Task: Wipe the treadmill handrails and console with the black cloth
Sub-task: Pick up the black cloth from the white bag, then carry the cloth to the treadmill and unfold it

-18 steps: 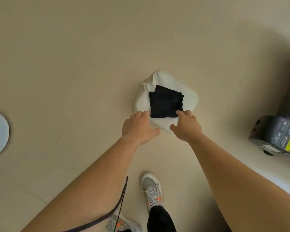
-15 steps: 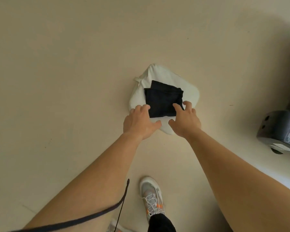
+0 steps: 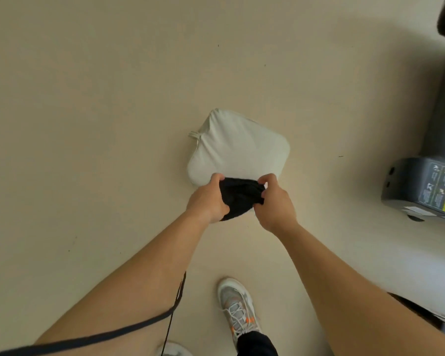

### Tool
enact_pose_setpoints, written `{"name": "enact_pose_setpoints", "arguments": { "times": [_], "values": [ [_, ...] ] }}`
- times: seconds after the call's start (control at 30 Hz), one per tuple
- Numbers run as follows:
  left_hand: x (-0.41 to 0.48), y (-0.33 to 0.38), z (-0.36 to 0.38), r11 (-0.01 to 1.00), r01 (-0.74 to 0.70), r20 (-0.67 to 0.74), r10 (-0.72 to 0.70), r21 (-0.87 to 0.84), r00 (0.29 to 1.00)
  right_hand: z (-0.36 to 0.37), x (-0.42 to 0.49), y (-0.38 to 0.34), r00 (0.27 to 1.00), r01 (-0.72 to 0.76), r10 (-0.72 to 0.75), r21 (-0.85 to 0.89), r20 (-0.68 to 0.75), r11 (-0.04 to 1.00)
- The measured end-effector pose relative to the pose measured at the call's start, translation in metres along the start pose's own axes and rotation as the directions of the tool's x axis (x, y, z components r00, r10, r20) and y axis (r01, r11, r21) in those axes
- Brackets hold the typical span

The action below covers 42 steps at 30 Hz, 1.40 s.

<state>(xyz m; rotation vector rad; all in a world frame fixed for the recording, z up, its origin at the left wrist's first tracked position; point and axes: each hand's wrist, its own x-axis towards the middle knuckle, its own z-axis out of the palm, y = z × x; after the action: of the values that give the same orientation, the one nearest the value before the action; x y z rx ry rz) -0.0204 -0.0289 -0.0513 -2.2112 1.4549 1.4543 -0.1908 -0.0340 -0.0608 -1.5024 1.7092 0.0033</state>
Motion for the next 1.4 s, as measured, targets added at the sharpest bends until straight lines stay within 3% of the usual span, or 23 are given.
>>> {"name": "enact_pose_setpoints", "arguments": {
  "times": [0.13,0.27,0.43,0.6,0.77,0.93,1.1,1.27,1.4],
  "values": [
    [-0.096,0.035,-0.047,0.983,0.009,0.298,-0.065,0.183,0.952,-0.045,-0.086,-0.044,0.992,-0.059,0.059,-0.005,0.114,0.998],
    [-0.207,0.074,-0.094,0.954,-0.023,0.415,-0.108,0.299,0.903,-0.104,-0.187,-0.093,0.987,-0.075,0.076,-0.018,0.139,0.997],
    [-0.342,0.112,-0.142,0.941,-0.189,0.391,0.067,0.281,0.918,-0.179,-0.315,-0.14,0.996,-0.084,0.083,0.042,0.014,0.996],
    [-0.455,0.154,-0.162,0.848,-0.44,0.21,0.392,0.294,0.896,-0.229,-0.44,-0.16,0.953,-0.118,0.176,0.235,-0.245,0.965],
    [-0.553,0.207,-0.149,0.726,-0.661,0.203,0.63,0.188,0.75,-0.273,-0.551,-0.157,0.834,-0.099,0.299,0.408,-0.464,0.907],
    [-0.639,0.265,-0.105,0.573,-0.813,0.234,0.78,0.108,0.581,-0.319,-0.648,-0.128,0.692,-0.074,0.442,0.553,-0.571,0.83],
    [-0.714,0.324,-0.039,0.349,-0.921,0.331,0.86,0.172,0.388,-0.352,-0.741,-0.076,0.534,-0.005,0.545,0.642,-0.647,0.767],
    [-0.789,0.386,0.04,0.134,-0.965,0.379,0.901,0.225,0.213,-0.367,-0.821,-0.002,0.483,0.064,0.614,0.724,-0.625,0.687],
    [-0.839,0.427,0.107,-0.018,-0.976,0.493,0.865,0.219,0.095,-0.381,-0.876,0.06,0.386,0.032,0.668,0.732,-0.637,0.68]
  ]
}}
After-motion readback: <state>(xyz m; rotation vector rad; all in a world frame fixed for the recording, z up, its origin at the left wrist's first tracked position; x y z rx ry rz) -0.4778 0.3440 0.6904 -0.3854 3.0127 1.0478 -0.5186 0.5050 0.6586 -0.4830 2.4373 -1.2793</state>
